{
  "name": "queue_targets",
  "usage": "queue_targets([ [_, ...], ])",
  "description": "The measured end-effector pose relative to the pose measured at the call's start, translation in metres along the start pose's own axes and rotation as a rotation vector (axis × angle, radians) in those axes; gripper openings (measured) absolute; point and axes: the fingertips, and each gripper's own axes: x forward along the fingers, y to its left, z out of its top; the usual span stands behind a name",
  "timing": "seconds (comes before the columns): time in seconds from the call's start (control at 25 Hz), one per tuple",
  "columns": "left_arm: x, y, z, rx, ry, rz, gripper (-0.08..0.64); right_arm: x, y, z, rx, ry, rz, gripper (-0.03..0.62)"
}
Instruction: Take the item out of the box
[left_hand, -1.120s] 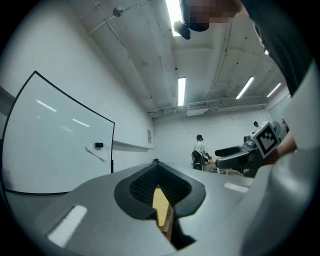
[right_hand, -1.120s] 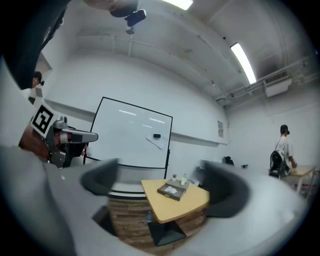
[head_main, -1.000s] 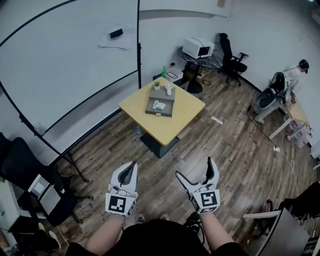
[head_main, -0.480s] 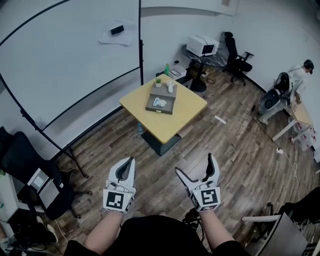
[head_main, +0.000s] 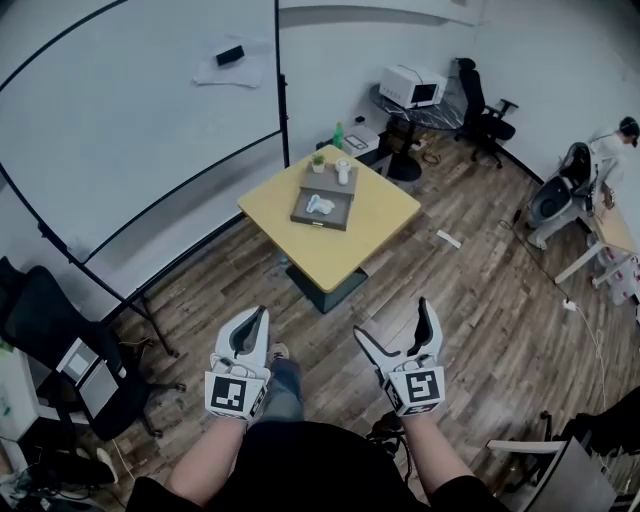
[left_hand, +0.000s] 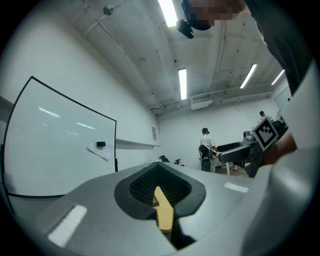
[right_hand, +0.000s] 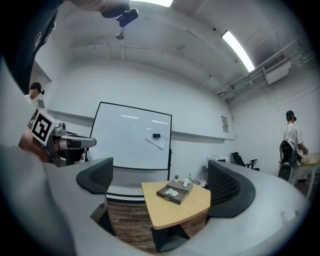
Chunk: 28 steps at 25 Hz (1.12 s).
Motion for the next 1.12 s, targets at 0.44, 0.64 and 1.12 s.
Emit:
queue_targets([
  [0.44, 0.156, 0.082, -0.051, -0.043, -0.005, -0.042, 0.000, 0.158, -0.055, -0.022, 0.003, 0.039, -0.030, 0.595],
  [0.64, 0.250, 0.141, -0.067, -0.062, -0.003, -0.073, 0.000, 0.258, -0.079, -0.022, -0.024, 0.057, -0.042, 0.595],
  [1.12, 0.425, 0.234, -0.100, -0.112, 0.023, -0.137, 0.000, 0.440, -0.129, -0.033, -0.080, 0.177, -0.031, 0.595],
])
